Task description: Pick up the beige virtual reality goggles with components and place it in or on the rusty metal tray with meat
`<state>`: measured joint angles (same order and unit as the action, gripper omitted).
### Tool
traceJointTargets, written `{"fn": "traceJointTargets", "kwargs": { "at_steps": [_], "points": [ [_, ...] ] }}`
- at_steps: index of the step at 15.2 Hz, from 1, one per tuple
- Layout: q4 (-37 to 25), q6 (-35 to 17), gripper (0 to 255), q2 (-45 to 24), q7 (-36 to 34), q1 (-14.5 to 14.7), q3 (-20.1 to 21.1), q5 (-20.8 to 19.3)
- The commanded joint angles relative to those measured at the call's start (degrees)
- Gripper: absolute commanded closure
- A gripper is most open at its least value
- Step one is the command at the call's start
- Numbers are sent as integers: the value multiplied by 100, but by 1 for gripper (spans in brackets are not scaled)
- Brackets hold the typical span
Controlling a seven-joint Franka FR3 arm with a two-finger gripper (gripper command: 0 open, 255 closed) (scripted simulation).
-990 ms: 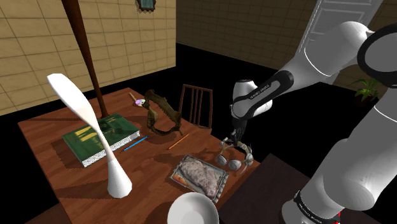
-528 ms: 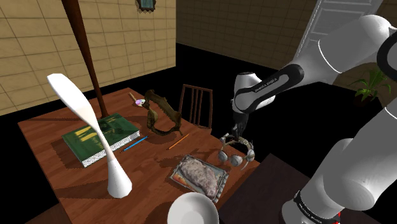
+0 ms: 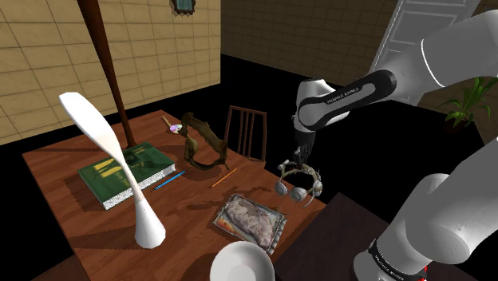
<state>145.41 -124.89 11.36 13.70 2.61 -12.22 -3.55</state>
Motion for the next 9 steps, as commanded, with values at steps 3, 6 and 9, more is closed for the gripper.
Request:
{"fn": "traceJointTargets", "kwargs": {
  "at_steps": [3, 6, 9],
  "points": [
    [-139, 354, 255, 216, -28, -5, 22, -27],
    [-254, 614, 255, 362, -44, -8, 38, -42],
    [-366, 745, 255, 376, -299, 141, 222, 72]
  ]
}}
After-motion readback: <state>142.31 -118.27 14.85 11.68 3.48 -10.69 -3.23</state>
